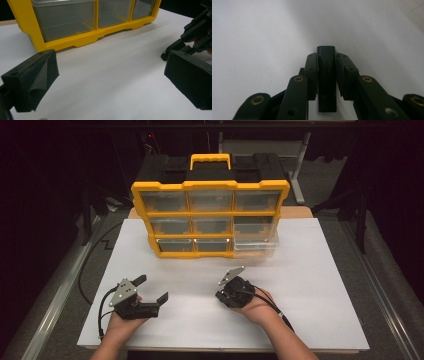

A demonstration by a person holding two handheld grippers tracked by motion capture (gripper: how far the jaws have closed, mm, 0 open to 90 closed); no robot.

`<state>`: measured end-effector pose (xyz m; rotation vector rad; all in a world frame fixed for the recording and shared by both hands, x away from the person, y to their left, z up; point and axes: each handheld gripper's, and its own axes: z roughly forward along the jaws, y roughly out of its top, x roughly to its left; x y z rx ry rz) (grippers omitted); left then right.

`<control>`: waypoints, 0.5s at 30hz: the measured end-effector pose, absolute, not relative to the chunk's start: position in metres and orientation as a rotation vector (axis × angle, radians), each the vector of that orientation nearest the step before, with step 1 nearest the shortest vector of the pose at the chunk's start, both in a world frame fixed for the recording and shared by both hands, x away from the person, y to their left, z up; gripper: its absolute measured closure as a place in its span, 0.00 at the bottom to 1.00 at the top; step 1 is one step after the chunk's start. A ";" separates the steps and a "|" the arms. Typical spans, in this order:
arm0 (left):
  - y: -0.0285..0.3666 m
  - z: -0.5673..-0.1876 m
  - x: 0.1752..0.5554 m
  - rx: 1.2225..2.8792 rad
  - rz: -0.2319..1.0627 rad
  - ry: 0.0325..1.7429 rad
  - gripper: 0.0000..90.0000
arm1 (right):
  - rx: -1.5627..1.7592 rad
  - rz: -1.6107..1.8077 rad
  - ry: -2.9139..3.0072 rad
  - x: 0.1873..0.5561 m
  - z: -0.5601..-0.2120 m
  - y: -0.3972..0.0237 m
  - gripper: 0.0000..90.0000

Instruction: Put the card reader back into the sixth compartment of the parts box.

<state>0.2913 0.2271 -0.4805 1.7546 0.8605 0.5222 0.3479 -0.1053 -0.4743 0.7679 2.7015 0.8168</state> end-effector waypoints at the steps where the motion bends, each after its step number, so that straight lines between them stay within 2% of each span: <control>1: 0.227 -0.480 0.291 1.755 0.523 0.859 0.00 | 0.774 0.820 2.704 0.348 -0.474 -0.106 0.82; 15: 0.227 -0.481 0.292 1.757 0.519 0.858 0.00 | 0.782 0.833 2.724 0.351 -0.474 -0.108 0.82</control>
